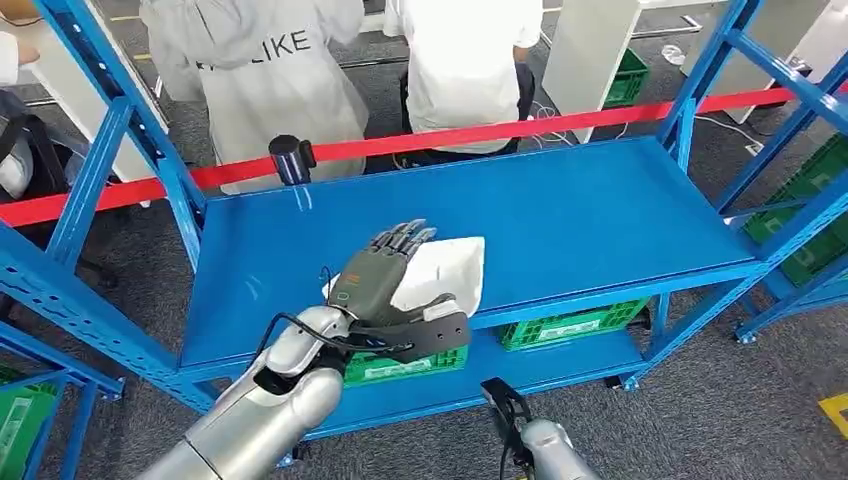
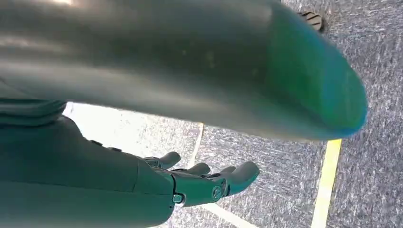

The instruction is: Take the parts from the cabinet and place them on the table.

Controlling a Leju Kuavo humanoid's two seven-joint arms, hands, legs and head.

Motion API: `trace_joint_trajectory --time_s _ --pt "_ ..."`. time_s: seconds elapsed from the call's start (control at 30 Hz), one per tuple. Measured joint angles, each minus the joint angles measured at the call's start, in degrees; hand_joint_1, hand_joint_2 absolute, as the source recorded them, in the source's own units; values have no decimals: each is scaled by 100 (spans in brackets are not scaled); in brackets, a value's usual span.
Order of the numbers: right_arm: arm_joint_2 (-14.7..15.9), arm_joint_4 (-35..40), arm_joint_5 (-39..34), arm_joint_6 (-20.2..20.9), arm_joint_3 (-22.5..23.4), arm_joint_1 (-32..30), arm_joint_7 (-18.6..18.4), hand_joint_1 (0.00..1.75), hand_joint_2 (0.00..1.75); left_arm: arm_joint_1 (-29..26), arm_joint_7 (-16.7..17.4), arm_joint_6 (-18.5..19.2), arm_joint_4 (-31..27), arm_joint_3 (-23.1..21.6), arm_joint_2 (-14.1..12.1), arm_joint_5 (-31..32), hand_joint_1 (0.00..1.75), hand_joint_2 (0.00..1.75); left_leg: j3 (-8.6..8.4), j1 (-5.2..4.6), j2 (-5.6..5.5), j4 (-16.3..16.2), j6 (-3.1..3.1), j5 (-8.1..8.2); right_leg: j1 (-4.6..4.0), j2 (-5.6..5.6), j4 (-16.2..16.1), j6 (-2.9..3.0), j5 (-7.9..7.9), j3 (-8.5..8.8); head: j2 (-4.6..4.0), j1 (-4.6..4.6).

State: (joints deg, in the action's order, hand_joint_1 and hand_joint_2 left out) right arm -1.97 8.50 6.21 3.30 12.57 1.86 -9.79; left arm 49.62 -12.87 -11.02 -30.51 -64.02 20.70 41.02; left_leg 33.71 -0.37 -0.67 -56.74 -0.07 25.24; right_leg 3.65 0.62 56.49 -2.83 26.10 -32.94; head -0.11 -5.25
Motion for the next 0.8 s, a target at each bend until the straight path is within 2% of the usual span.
trace_joint_trajectory --time_s 0.1,0.13,0.17,0.2,0.23,0.3,0.33,0.37,0.4,0.43,0.47,0.5,0.53,0.57,0.6,0.63,0.67,0.7,0.73,0.77,0.8 --pt "0 0 26 24 0 -4 0 0 0 10 2 -33 22 -46 2 -11 0 0 20 -26 0 -39 45 20 24 -4 -18 -50 -14 6 0 -4" --pt "0 0 33 31 0 -5 0 0 0 20 2 -33 24 -53 2 -26 0 0 13 -38 2 -22 77 12 29 -7 -56 -78 -31 24 0 2" --pt "0 0 33 33 0 -5 0 0 0 39 2 -35 20 -61 13 -46 0 0 -75 -27 14 113 124 -46 13 -21 -108 -117 -34 63 0 -4" --pt "9 0 33 39 0 -8 0 0 0 43 0 -39 18 -76 11 -74 0 0 -147 26 60 208 160 -87 35 -17 3 -83 39 27 0 -13" --pt "9 2 31 39 0 3 0 0 0 69 2 -39 20 -85 11 -76 0 0 -171 48 87 246 201 -101 -5 -22 304 -56 224 -110 0 -11" --pt "7 2 31 48 0 2 2 0 0 56 2 -37 24 -109 11 -76 0 0 -175 33 132 244 224 -88 -42 -43 1274 -51 629 -609 0 -72" --pt "11 2 31 48 0 -16 0 0 0 39 9 -35 37 -127 11 -76 0 0 -170 22 145 231 226 -78 -56 -47 1649 -52 736 -820 0 -66" --pt "13 2 31 46 0 -33 0 0 0 26 9 -33 44 -144 11 -76 0 0 -168 21 156 210 215 -61 -65 -47 1780 -47 705 -911 0 -77" --pt "15 2 28 46 0 -47 0 0 0 25 9 -31 44 -168 11 -76 0 0 -169 30 175 167 193 -26 -60 -43 1572 -47 503 -842 0 -74" --pt "24 2 28 46 0 -48 0 0 0 32 9 -31 42 -186 11 -76 0 0 -168 50 194 110 156 15 -52 -26 1167 -57 249 -652 0 -74" --pt "24 2 26 46 0 -46 0 0 0 33 9 -31 42 -190 11 -76 0 0 -162 85 220 16 102 81 -35 50 611 -93 -31 -374 0 -74" --pt "18 2 26 46 0 -34 2 0 0 33 9 -31 44 -190 11 -76 0 0 -137 78 246 -106 32 166 -36 218 289 -151 -1 -219 0 -79" --pt "-59 2 24 50 2 -20 2 0 0 51 17 -28 51 -190 11 -78 0 0 -74 -7 260 -209 -31 234 -52 228 354 -93 53 -255 0 -113" --pt "-24 2 17 46 6 -4 3 0 0 51 17 -24 42 -201 7 -79 0 0 -44 1 275 -242 -26 271 -36 138 434 64 77 -308 0 -88" --pt "-29 2 13 48 9 -17 -4 0 0 40 18 -24 42 -210 7 -79 0 0 -59 -12 303 -243 -40 280 -45 111 455 104 97 -332 0 -39" --pt "-31 4 13 48 13 -24 -4 0 0 38 20 -24 44 -219 7 -79 0 0 -67 6 326 -243 -38 279 -63 64 465 137 97 -349 0 -37" --pt "-31 4 13 55 20 -26 -4 0 0 42 22 -24 42 -227 7 -79 0 0 -51 31 356 -253 -67 298 -59 12 474 164 94 -351 0 -37" --pt "-31 4 13 57 26 -30 -4 0 0 45 37 -24 39 -238 7 -79 0 0 -49 52 289 -329 -103 377 -61 -18 466 206 90 -345 0 -37" --pt "-28 4 22 57 28 -28 -4 0 0 49 44 -28 39 -247 7 -87 0 0 45 58 198 -566 -123 540 -61 -51 461 225 87 -342 0 -4" --pt "-28 4 35 57 33 -24 -4 0 0 53 55 -31 42 -251 4 -103 0 0 232 59 152 -967 -137 764 -66 -91 456 237 80 -345 0 -2" --pt "-28 4 37 61 33 -28 -4 0 0 48 59 -31 44 -258 2 -105 0 0 493 55 129 -1493 -136 994 -82 -131 453 248 79 -350 0 0"
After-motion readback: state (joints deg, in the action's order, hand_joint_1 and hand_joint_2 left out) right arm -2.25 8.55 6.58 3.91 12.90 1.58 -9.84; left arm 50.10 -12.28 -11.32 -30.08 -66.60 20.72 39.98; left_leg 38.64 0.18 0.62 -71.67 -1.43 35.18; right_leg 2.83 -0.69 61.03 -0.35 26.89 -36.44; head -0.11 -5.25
